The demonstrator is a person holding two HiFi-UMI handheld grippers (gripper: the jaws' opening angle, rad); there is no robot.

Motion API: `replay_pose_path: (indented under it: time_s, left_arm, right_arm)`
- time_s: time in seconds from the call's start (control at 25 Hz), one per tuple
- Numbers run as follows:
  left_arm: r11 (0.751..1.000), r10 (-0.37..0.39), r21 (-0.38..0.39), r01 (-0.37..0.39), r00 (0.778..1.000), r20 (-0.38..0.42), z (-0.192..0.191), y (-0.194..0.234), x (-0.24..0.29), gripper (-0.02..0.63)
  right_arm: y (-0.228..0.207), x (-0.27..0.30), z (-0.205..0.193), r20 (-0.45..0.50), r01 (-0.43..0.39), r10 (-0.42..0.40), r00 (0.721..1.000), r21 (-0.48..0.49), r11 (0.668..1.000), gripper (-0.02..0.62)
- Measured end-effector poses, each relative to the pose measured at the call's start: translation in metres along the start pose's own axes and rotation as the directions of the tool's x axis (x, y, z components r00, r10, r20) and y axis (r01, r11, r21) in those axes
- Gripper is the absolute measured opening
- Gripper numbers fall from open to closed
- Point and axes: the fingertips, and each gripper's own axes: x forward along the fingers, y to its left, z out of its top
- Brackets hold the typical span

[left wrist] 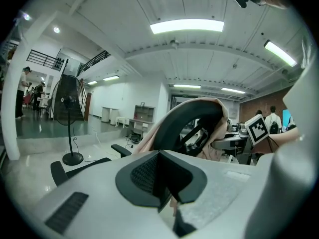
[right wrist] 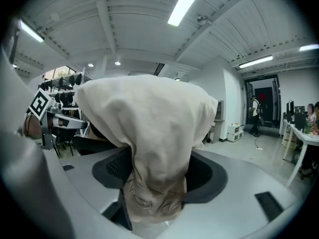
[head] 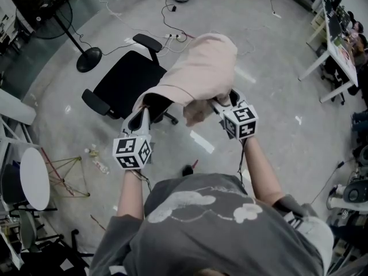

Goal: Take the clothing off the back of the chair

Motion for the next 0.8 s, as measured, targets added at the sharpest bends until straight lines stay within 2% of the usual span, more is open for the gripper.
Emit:
replay_pose_path:
  time_s: [0.28,0.4,0.52,0.8]
  left_arm:
    - [1.000,0.001,-0.005,-0.001,1.000,0.001,0.001,-0.004,-0.010,0.000]
    - [1.000,0.000,-0.006,0.000,1.000,0.004,0.002,-0.011,-0.017,0.000]
    - [1.000,-0.010,0.000,0.010,1.000,0.007,0.002,-0.021,-0.024,0.000]
    - [0.999,-0.033,0.001,0.033,0.999,0.007,-0.003,-0.039,-0.043,0.000]
  right_arm:
    - [0.007,-0.014,0.006,-0.011,0.033,-0.033,0.999,0.005,0.999,0.119]
    - [0.009,-0.028,0.012,-0.004,0.045,-0.045,0.999,0.007,0.999,0.063]
    - [0.011,-0.045,-0.002,-0.042,0.046,-0.045,0.998,0.014,0.999,0.046]
    - [0.030,-0.082,-0.009,-0.043,0.033,-0.033,0.999,0.000,0.999,0.038]
